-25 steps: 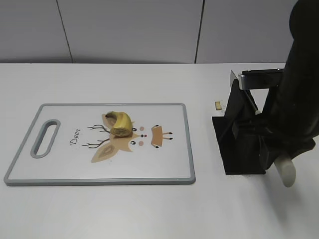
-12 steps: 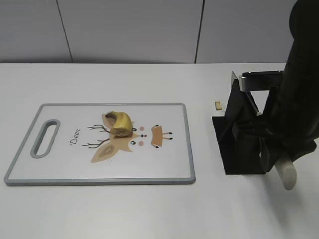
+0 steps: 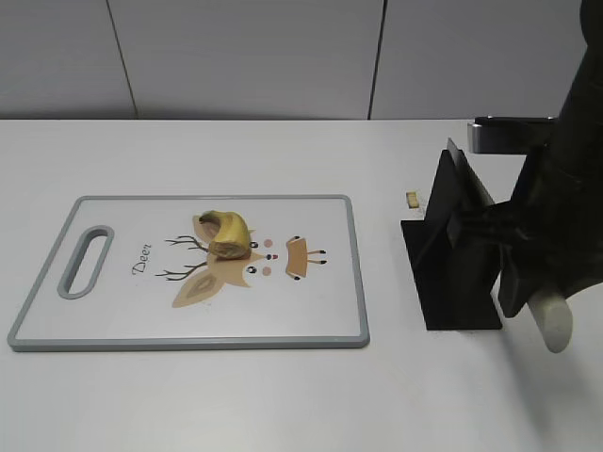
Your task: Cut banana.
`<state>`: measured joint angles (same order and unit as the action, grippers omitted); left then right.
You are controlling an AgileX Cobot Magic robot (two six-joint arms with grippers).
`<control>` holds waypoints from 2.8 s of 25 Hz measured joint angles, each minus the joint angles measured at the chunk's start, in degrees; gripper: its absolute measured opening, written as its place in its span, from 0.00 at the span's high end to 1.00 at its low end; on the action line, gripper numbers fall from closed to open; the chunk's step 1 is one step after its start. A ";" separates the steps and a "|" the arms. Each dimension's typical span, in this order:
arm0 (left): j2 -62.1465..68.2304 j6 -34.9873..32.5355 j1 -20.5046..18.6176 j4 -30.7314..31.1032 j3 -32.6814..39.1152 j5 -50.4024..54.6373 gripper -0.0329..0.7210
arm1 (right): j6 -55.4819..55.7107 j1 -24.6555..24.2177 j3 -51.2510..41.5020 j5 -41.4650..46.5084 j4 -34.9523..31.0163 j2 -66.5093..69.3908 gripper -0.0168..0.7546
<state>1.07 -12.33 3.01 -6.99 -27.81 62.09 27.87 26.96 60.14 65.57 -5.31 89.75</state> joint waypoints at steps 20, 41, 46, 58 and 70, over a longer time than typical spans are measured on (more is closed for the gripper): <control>0.00 0.00 0.00 0.00 0.04 0.00 0.24 | 0.26 0.00 0.60 0.24 2.35 -6.60 0.76; 0.00 0.00 0.00 -0.12 0.04 0.00 0.29 | -3.23 0.00 12.89 2.65 7.87 -10.22 0.76; 0.00 0.00 0.00 -0.26 0.04 0.00 0.29 | -8.74 0.00 13.06 2.89 9.34 -10.22 0.76; 11.42 -1.81 0.00 -0.26 -3.44 -2.97 0.29 | -28.65 0.00 13.13 -2.95 7.32 -10.22 0.76; 29.13 -6.91 0.00 -0.86 -7.92 -11.27 0.29 | -38.64 0.00 13.13 -5.32 7.25 -10.22 0.76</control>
<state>30.19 -19.24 3.01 -7.85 -35.74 50.82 -10.76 26.96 73.27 60.25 1.94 79.53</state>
